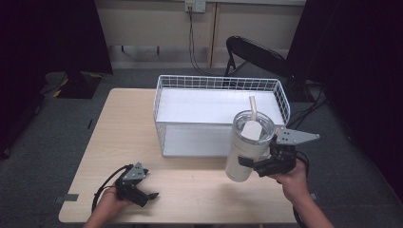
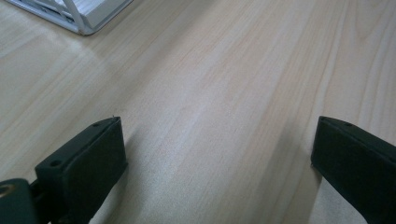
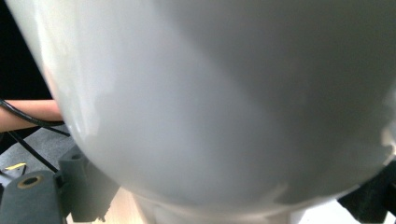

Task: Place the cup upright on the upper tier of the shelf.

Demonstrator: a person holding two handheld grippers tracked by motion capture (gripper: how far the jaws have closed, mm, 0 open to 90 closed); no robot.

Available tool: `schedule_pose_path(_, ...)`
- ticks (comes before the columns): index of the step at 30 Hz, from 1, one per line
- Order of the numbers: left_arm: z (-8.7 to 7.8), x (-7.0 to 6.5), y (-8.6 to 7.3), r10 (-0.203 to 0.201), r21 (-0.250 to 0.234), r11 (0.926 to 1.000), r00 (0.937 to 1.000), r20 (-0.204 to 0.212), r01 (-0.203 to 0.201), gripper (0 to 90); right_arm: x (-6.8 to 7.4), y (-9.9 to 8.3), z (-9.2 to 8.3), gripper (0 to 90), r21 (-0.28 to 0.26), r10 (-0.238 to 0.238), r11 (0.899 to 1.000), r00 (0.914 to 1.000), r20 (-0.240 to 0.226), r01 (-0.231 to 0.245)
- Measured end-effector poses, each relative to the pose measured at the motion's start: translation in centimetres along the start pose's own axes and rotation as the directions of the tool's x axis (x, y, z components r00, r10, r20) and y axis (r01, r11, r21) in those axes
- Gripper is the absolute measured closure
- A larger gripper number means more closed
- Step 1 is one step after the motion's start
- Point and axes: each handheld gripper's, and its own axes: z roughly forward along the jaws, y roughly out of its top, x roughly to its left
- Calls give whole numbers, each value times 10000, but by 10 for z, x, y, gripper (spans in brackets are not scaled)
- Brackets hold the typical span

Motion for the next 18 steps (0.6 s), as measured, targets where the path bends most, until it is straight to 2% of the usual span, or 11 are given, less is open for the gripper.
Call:
schedule_pose_path(7, 0, 0, 0, -1, 0, 10000, 10000, 1, 1, 26, -2, 16, -1, 99, -17, -63, 10000, 10000, 17, 63)
schedule_pose_path(18, 0, 0, 0, -1, -1, 10000, 10000, 1, 1, 26, -8, 40, -3, 99, 56, 126, 9999, 9998, 120, -127)
